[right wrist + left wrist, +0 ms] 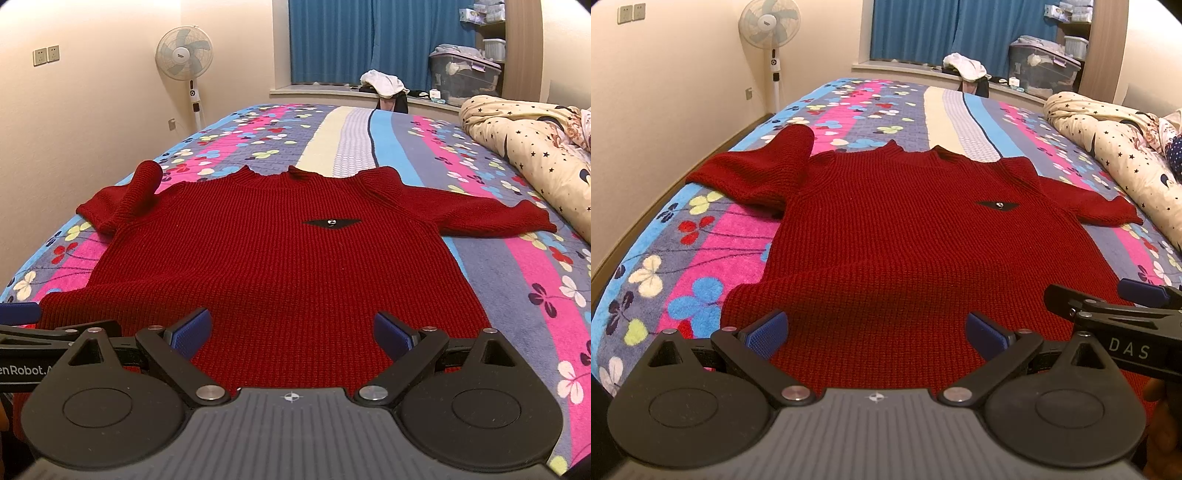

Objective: Fold small clothes

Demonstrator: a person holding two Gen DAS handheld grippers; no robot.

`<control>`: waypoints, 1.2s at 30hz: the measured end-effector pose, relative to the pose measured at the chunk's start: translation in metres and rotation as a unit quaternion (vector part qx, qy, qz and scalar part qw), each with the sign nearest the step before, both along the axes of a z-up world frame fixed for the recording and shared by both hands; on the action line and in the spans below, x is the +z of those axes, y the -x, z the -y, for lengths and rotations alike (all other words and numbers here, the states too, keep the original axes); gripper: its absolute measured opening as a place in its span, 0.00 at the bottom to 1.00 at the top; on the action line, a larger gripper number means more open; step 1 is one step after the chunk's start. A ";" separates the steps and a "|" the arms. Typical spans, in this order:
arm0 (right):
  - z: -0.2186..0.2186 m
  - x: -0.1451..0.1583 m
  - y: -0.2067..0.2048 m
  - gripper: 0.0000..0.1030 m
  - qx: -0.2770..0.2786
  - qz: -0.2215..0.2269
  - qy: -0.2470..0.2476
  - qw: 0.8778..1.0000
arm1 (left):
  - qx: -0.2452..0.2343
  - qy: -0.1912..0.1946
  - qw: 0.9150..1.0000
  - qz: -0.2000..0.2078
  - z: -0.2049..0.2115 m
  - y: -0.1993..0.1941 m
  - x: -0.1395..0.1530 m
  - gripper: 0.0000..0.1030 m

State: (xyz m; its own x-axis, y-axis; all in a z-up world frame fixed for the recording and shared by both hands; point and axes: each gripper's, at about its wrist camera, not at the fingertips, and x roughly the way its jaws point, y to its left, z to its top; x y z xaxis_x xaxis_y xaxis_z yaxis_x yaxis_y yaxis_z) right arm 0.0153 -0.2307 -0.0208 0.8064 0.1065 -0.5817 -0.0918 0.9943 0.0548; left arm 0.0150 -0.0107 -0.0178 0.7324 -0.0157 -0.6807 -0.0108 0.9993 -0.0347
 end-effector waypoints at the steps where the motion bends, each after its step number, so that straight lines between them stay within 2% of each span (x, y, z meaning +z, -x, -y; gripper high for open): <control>1: 0.000 0.000 0.000 0.92 0.000 0.000 0.000 1.000 | 0.000 0.000 1.000 0.000 0.000 0.000 0.000 0.99; 32: 0.000 0.001 0.000 0.92 0.000 -0.002 0.001 1.000 | 0.000 0.000 1.000 0.000 -0.001 0.000 0.000 0.99; 36: 0.000 0.001 0.000 0.92 -0.001 0.000 -0.003 1.000 | -0.003 0.000 1.000 0.025 -0.005 0.002 0.006 0.99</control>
State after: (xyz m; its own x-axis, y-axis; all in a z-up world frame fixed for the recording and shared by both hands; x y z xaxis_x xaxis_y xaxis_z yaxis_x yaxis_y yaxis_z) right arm 0.0153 -0.2307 -0.0200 0.8067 0.1085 -0.5809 -0.0900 0.9941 0.0606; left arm 0.0131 -0.0060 -0.0114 0.7658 -0.0204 -0.6428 -0.0022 0.9994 -0.0343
